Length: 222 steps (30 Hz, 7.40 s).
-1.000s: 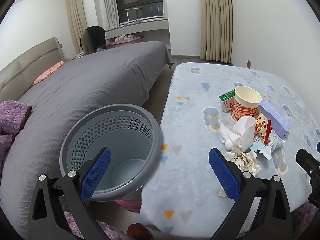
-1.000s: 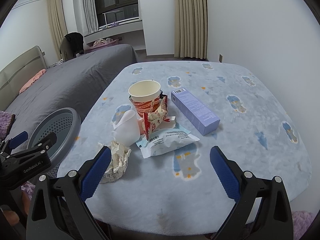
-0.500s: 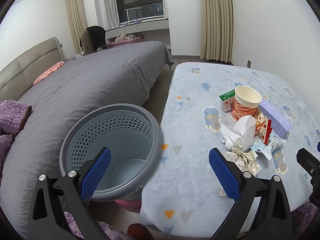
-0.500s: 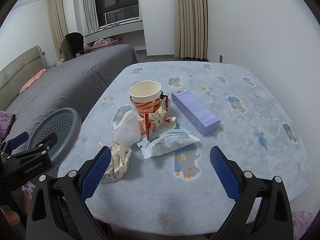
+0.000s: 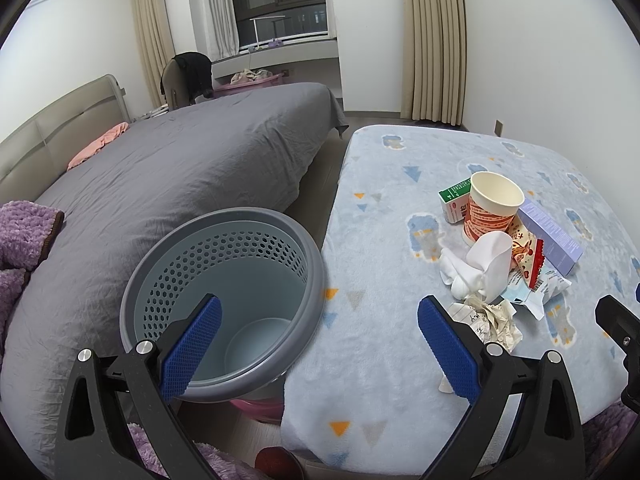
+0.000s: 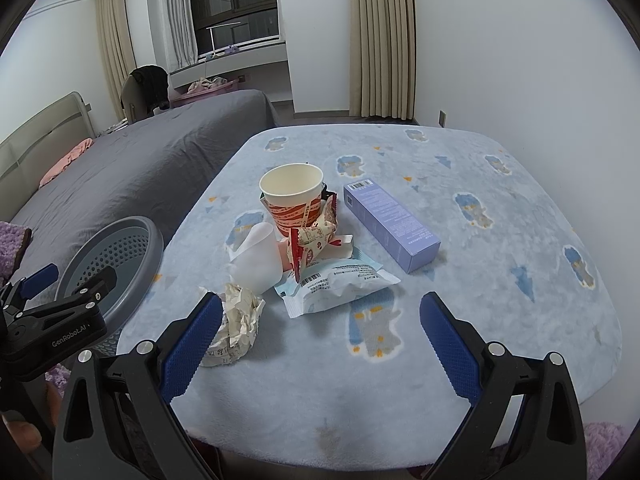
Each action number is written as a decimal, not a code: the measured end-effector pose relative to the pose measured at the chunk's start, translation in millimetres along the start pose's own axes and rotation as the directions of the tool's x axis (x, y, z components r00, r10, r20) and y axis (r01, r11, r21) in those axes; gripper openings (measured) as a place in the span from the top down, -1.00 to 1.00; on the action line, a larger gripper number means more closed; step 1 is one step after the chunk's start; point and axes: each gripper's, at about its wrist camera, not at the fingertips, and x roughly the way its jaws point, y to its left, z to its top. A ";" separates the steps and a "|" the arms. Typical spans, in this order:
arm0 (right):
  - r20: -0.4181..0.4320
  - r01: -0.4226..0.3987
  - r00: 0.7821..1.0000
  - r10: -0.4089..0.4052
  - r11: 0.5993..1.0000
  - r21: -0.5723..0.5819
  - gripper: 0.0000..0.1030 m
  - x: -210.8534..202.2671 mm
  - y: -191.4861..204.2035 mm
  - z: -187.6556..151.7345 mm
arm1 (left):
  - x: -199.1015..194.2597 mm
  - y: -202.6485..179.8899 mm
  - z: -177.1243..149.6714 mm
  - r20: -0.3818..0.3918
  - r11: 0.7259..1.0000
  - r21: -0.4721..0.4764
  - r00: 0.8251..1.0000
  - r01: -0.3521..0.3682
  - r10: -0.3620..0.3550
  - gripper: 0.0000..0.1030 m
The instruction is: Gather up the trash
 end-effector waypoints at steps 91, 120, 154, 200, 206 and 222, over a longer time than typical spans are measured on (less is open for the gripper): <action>-0.255 -0.075 0.965 0.061 0.996 -0.048 0.14 182.4 -98.8 76.3 | 44.1 -58.4 -8.1 -0.100 0.995 0.049 0.992 0.088 -0.083 -0.87; -0.156 -0.137 0.974 0.162 0.978 0.159 0.14 89.7 -139.6 36.7 | 72.2 -114.7 -36.2 -0.219 0.980 0.053 0.960 0.191 -0.175 -0.87; -0.089 -0.239 0.967 0.237 0.971 -0.004 0.14 44.2 -42.8 52.8 | 23.1 -6.1 10.6 -0.040 0.998 -0.001 0.997 0.063 -0.063 0.07; -0.351 -0.562 0.812 0.465 0.786 -0.259 -0.15 137.1 225.1 57.3 | 84.4 162.7 -8.5 -0.182 0.934 -0.311 0.975 -0.177 0.124 -0.52; -0.347 -0.558 0.815 0.464 0.790 -0.255 -0.15 136.0 223.2 55.7 | 82.3 162.8 -8.4 -0.175 0.934 -0.307 0.975 -0.183 0.133 -0.57; -0.340 -0.552 0.819 0.462 0.796 -0.248 -0.15 133.0 219.1 55.9 | 77.1 164.4 -7.5 -0.161 0.930 -0.318 0.977 -0.185 0.139 -0.80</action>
